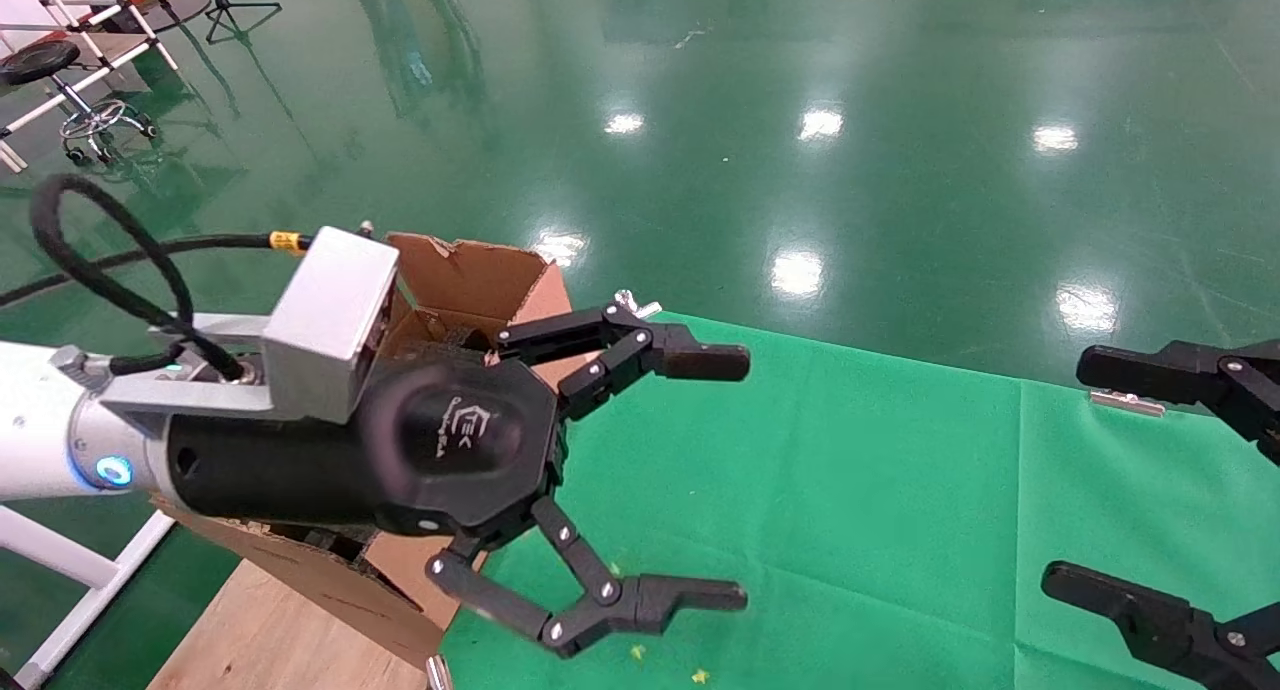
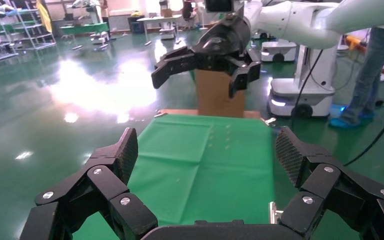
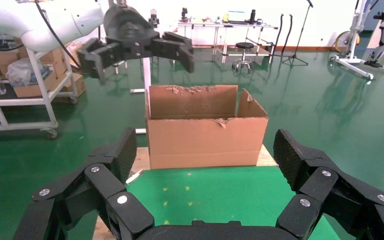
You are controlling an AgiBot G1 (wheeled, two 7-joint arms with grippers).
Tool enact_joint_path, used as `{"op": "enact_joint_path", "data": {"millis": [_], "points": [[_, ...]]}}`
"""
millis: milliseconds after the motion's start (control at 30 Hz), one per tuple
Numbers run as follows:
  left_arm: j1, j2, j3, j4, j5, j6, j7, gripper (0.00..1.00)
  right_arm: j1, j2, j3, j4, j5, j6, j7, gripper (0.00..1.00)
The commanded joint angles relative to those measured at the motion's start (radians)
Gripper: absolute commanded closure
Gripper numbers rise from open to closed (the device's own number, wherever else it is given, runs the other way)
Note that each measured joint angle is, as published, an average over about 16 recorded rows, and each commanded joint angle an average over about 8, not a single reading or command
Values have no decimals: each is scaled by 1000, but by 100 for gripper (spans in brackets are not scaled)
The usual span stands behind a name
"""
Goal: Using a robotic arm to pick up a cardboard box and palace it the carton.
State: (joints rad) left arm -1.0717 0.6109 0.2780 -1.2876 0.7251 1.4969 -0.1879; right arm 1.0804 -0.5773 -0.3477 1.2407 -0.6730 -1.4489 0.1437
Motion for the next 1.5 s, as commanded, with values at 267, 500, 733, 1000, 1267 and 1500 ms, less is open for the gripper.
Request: {"op": "enact_joint_path", "data": {"millis": [267, 500, 733, 1000, 1267, 1500], "points": [[12, -1, -6, -13, -20, 5, 6, 0, 0, 0, 0, 0, 0, 0, 0, 0], [5, -1, -2, -5, -8, 2, 3, 0, 0, 0, 0, 0, 0, 0, 0, 0], [1, -1, 0, 0, -1, 0, 1, 0, 0, 0, 0, 0, 0, 0, 0, 0], [-1, 0, 1, 3, 3, -1, 0, 0, 0, 0, 0, 0, 0, 0, 0, 0], [-3, 0, 1, 4, 6, -2, 0, 0, 0, 0, 0, 0, 0, 0, 0, 0], [-3, 0, 2, 5, 7, -2, -1, 0, 0, 0, 0, 0, 0, 0, 0, 0]]}}
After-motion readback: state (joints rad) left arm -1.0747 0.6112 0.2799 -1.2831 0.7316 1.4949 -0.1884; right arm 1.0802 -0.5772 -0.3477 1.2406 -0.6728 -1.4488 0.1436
